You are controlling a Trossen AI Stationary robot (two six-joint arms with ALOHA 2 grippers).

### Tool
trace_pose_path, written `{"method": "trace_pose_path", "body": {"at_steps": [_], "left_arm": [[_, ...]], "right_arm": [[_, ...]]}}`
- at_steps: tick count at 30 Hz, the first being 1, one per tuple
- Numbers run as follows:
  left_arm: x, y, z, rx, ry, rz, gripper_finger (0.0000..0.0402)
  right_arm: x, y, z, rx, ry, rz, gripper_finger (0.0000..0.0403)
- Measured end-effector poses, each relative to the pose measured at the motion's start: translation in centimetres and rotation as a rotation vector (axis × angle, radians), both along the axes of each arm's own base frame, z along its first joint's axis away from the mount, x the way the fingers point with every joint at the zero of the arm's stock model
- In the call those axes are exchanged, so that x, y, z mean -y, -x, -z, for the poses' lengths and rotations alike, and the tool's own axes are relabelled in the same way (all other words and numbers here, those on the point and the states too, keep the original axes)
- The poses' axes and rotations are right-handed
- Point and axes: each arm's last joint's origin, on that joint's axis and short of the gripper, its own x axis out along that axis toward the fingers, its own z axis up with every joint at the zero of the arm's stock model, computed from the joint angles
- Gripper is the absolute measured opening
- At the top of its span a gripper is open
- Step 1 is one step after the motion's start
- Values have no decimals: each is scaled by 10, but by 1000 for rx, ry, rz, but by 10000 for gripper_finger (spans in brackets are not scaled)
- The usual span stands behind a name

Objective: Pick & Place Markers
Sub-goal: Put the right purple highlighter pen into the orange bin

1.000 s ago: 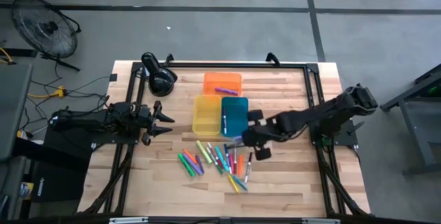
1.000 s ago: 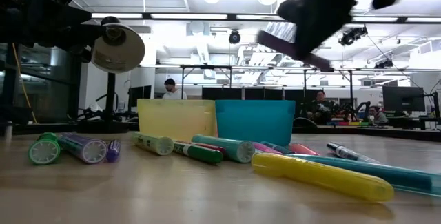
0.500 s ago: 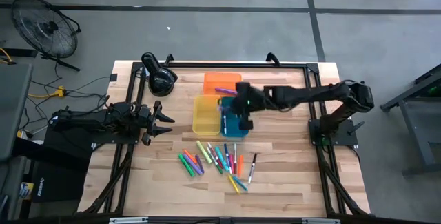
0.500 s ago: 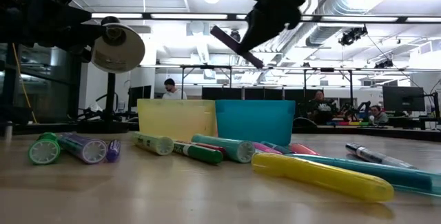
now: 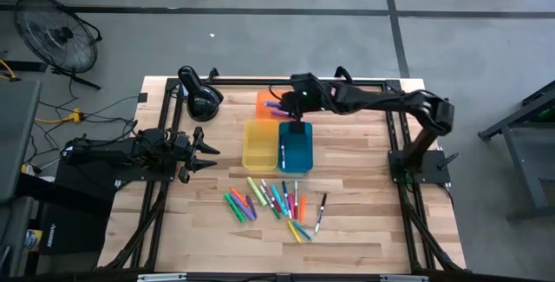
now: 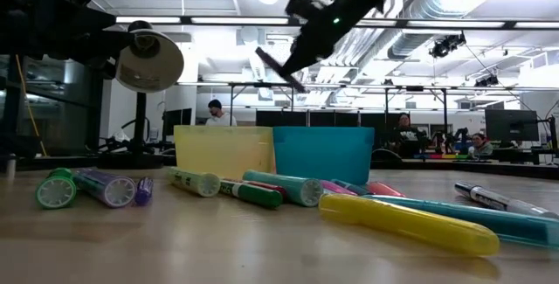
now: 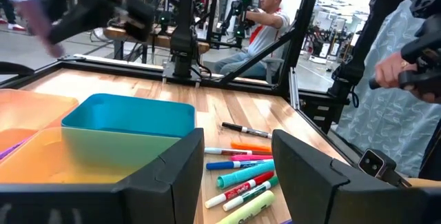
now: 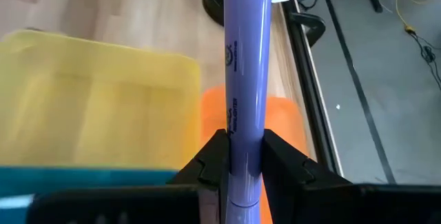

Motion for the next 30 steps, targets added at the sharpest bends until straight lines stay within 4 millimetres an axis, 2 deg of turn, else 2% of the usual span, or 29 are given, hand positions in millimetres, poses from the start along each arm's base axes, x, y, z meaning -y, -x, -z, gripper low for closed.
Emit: {"method": "trace_pose_path", "body": {"at_steps": [6, 15, 24, 27, 30], "left_arm": [[0, 0, 0, 0, 0, 0, 170], [0, 0, 0, 0, 0, 0, 170], [0, 0, 0, 0, 0, 0, 170], [0, 0, 0, 0, 0, 0, 170], [0, 0, 0, 0, 0, 0, 170]], "right_arm": [[33, -20, 13, -152, -44, 49, 53], [71, -39, 50, -356, -119, 81, 53], [77, -45, 82, -450, -155, 56, 53], [77, -45, 87, -464, -163, 54, 55], [77, -45, 87, -467, -163, 66, 75]]}}
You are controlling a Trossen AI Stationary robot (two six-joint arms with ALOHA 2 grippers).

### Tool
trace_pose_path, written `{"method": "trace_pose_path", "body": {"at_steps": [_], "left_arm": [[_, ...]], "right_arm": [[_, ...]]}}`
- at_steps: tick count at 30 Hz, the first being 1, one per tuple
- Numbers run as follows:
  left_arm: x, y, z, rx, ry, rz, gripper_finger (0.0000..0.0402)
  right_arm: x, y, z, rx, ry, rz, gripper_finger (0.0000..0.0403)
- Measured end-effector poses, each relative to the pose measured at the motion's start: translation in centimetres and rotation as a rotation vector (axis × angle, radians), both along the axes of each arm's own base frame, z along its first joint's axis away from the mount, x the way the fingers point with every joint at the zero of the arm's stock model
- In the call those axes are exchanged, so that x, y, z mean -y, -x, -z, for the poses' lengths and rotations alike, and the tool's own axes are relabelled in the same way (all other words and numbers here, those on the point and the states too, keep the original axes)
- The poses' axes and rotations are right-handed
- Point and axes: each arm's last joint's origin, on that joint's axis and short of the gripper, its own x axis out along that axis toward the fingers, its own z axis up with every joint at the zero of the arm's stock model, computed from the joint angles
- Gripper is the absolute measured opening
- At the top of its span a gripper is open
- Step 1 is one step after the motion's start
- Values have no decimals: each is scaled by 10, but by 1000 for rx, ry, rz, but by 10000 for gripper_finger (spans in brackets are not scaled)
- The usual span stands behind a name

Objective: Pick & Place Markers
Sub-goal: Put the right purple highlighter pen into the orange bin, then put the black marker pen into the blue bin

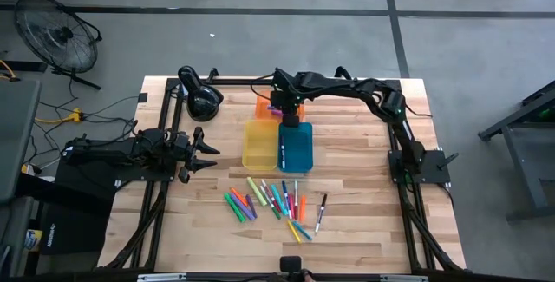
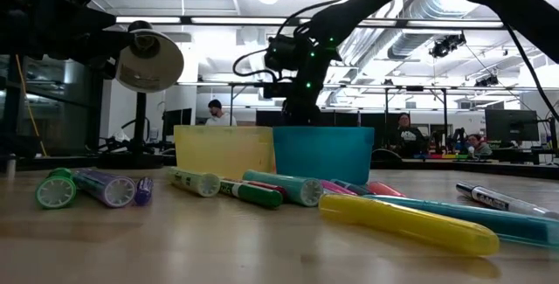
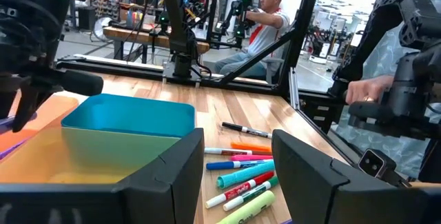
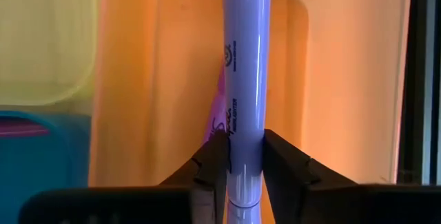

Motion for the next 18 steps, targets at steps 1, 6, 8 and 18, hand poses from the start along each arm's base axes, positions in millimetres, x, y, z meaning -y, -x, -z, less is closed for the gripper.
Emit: {"method": "trace_pose_path", "body": {"at_steps": [1, 6, 8, 18], "left_arm": [[0, 0, 0, 0, 0, 0, 170], [0, 0, 0, 0, 0, 0, 170], [0, 0, 0, 0, 0, 0, 170], [0, 0, 0, 0, 0, 0, 170]], "right_arm": [[0, 0, 0, 1, 8, 3, 81], [0, 0, 0, 0, 13, 6, 92], [0, -1, 0, 1, 13, 6, 94], [0, -1, -1, 9, 1, 38, 98]]}}
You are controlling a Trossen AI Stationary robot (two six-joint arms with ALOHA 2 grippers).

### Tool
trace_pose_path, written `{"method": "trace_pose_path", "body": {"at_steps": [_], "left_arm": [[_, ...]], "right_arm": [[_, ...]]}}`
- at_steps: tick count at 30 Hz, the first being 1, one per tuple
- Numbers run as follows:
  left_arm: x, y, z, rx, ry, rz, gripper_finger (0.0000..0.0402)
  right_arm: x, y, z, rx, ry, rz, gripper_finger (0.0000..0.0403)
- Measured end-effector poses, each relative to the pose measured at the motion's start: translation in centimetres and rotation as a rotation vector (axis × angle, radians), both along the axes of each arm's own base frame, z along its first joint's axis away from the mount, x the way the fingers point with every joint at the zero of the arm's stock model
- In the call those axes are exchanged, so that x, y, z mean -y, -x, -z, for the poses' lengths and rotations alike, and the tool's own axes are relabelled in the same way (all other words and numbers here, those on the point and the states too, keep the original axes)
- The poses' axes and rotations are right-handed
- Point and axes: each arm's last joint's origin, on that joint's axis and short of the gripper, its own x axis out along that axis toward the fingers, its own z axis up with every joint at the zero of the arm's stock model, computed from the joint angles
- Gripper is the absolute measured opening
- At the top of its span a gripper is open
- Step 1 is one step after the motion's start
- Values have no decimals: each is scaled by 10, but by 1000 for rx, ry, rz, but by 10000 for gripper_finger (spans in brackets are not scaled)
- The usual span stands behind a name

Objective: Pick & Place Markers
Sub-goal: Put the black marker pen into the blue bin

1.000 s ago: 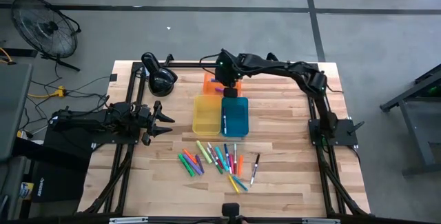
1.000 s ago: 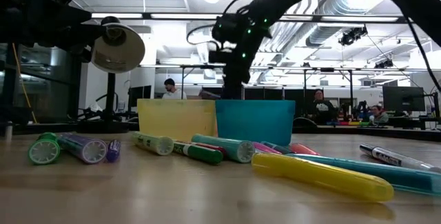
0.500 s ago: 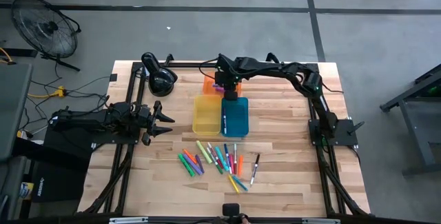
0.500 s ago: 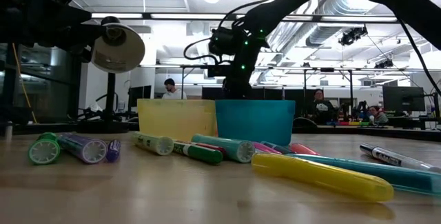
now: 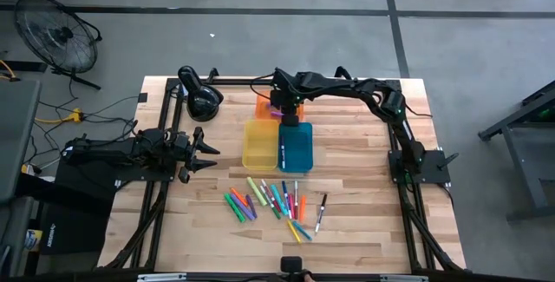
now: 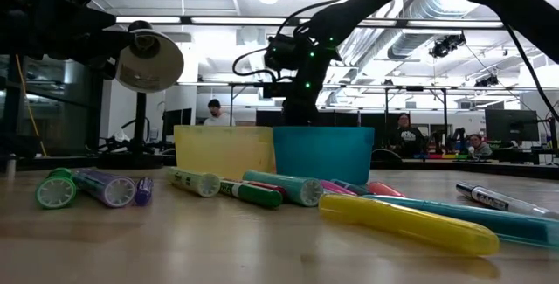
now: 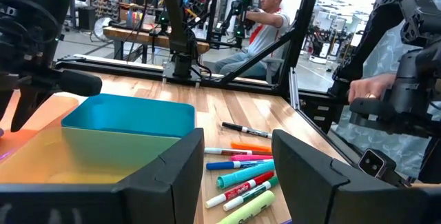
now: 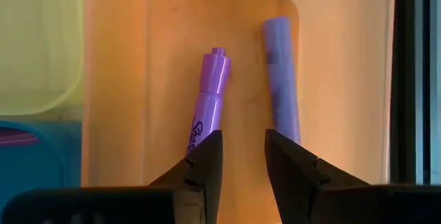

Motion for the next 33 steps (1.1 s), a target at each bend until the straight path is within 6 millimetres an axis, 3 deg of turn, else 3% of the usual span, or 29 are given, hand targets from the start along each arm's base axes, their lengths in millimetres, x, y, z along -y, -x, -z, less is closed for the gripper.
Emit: {"method": "trace_pose_path", "body": {"at_steps": [9, 14, 21, 27, 33], "left_arm": [[0, 0, 0, 0, 0, 0, 170], [0, 0, 0, 0, 0, 0, 170], [0, 0, 0, 0, 0, 0, 170], [0, 0, 0, 0, 0, 0, 170], [0, 0, 0, 0, 0, 0, 170]], "right_arm": [[-13, 4, -34, 47, 51, 49, 98], [-34, 4, -63, 156, -27, 73, 98], [-74, 1, -90, 237, -119, 57, 99], [-117, 2, -94, 186, -271, -14, 99], [-169, 18, -76, -95, -335, -95, 99]]}}
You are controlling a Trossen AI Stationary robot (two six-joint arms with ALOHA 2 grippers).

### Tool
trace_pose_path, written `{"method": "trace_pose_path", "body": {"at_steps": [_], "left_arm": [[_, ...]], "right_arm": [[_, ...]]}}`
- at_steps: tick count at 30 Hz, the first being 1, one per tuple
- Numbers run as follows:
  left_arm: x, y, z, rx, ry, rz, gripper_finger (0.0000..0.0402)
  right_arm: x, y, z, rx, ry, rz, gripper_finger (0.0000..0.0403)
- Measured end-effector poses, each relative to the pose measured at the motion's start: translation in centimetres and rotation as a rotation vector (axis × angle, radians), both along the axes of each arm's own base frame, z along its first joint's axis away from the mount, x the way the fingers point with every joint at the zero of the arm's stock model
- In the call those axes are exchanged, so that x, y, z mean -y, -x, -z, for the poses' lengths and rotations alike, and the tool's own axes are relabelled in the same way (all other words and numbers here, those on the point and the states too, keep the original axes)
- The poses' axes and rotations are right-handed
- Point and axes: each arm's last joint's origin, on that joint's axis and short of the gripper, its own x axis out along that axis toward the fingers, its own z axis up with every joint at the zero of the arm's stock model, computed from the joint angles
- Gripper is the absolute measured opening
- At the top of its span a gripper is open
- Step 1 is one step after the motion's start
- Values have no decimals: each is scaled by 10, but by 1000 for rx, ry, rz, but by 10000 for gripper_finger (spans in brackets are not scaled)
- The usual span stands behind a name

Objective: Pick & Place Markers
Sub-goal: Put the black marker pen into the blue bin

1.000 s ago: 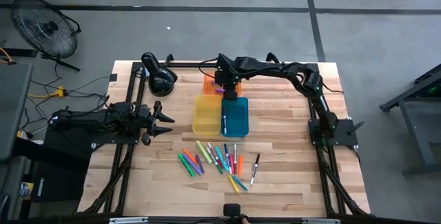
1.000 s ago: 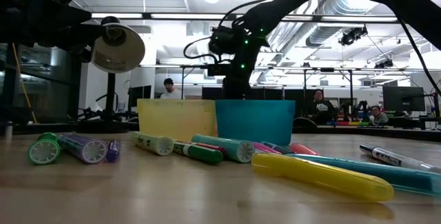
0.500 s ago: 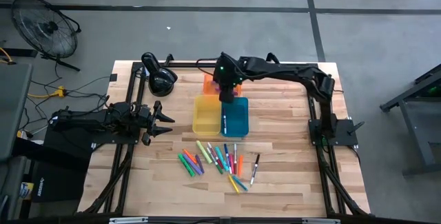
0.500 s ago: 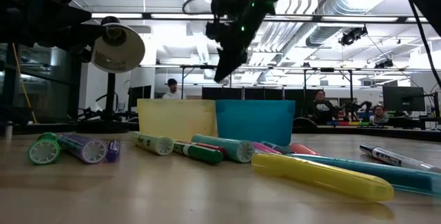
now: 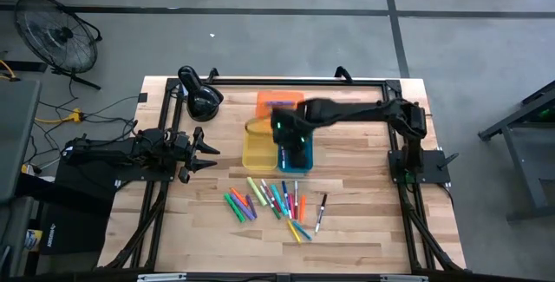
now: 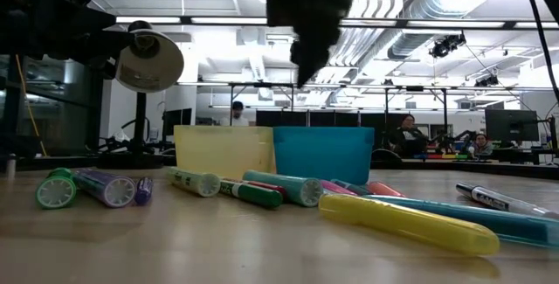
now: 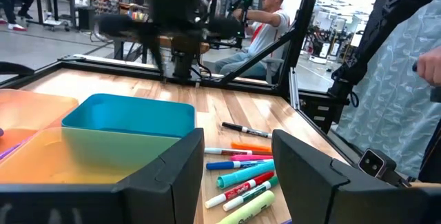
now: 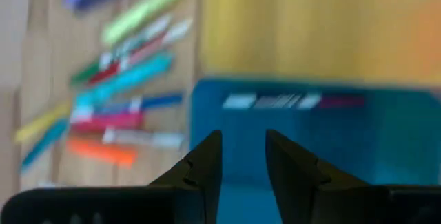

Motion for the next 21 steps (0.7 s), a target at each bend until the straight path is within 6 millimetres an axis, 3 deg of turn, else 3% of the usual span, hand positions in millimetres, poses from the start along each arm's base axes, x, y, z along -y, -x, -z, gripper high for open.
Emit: {"method": "trace_pose_path", "body": {"at_steps": [3, 8, 16, 21], "left_arm": [[0, 0, 0, 0, 0, 0, 170], [0, 0, 0, 0, 0, 0, 170], [0, 0, 0, 0, 0, 0, 170], [0, 0, 0, 0, 0, 0, 170]], "right_arm": [[-24, 13, 10, -164, 17, -8, 99], [-64, 27, 21, -298, 30, -75, 99], [-115, 36, 30, -296, 120, -220, 99], [-142, 44, 46, -272, 134, -335, 99]]}}
